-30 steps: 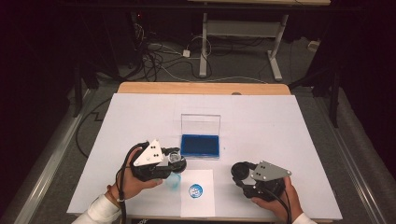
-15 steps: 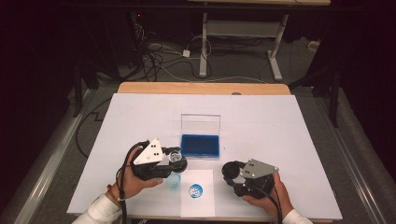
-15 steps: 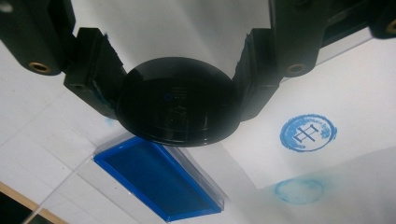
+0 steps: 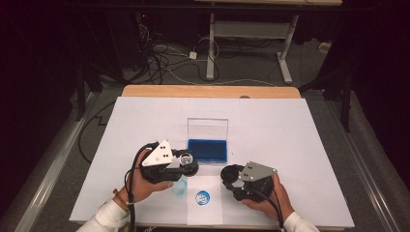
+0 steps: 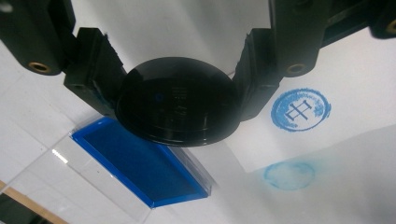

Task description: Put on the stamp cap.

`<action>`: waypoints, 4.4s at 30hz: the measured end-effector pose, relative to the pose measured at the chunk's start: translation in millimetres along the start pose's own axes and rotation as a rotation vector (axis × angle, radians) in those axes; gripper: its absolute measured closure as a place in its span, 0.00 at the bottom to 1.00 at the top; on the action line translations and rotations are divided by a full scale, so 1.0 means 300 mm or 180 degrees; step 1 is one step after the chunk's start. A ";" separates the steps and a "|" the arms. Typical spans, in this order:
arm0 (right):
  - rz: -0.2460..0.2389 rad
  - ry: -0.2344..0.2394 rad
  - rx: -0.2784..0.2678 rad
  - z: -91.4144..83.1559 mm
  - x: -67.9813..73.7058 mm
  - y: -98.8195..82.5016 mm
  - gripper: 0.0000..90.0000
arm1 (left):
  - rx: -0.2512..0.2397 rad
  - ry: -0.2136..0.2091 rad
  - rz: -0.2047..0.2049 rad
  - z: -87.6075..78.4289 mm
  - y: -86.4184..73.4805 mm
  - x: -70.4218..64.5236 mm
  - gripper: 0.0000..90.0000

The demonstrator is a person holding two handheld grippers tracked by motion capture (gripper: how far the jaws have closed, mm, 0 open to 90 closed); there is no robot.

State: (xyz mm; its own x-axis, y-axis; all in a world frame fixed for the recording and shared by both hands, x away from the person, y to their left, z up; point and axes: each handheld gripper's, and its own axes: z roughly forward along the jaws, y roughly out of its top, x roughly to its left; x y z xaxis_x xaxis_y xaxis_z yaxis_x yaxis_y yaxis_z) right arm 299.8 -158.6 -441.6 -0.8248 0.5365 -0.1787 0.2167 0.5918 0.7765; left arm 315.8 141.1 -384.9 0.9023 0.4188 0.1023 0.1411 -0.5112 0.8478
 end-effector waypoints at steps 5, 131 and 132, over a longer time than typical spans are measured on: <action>-0.0007 0.0056 -0.0035 0.027 0.001 0.021 0.43 | -0.0011 -0.0014 -0.0045 0.013 0.003 0.013 0.60; 0.0154 0.0291 -0.0369 0.141 0.044 0.158 0.43 | -0.0364 -0.0337 -0.0363 0.105 0.018 0.030 0.60; 0.0155 0.0292 -0.0364 0.141 0.044 0.158 0.43 | -0.0367 -0.0358 -0.0387 0.106 0.015 0.033 0.60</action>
State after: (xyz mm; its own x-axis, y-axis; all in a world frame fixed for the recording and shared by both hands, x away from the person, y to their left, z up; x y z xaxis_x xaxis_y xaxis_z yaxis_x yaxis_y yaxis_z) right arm 321.3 -97.9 -432.8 -0.8601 0.5026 -0.0873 0.2010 0.4912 0.8475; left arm 338.3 119.0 -396.7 0.9221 0.3825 -0.0578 0.2102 -0.3700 0.9049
